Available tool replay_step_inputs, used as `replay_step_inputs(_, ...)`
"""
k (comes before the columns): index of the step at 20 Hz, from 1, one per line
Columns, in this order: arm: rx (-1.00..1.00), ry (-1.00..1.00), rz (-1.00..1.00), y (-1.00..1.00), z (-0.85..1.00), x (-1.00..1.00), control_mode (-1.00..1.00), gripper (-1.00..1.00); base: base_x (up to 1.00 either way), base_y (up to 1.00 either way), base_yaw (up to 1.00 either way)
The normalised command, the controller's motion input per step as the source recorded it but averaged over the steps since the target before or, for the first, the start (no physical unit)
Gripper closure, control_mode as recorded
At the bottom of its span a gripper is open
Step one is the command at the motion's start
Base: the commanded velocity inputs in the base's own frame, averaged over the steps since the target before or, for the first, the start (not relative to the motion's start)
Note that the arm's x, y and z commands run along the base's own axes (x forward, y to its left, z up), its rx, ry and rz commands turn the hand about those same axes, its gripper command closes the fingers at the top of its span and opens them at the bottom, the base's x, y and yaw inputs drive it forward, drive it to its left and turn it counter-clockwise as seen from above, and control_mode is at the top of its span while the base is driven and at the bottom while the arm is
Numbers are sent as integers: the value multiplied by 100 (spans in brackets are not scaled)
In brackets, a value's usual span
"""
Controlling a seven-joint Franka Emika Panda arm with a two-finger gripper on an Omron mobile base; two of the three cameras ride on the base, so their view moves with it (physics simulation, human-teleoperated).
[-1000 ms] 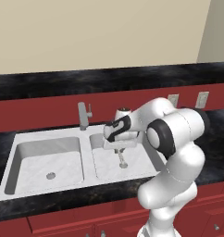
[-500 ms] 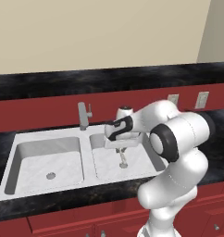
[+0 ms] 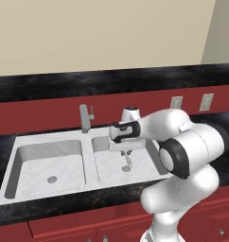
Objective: Pick up the dish brush and bar soap from the sink, and place them back in the cabinet, and close the cabinet doors.
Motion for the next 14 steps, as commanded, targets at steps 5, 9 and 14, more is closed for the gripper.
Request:
replay_step_inputs(5,0,-1,0,-9,15,-21,-100,100,0,0,0)
replay_step_inputs(9,0,0,0,0,13,-8,-100,100,0,0,0)
replay_step_inputs(14,-4,0,0,-1,15,-7,-100,100,0,0,0)
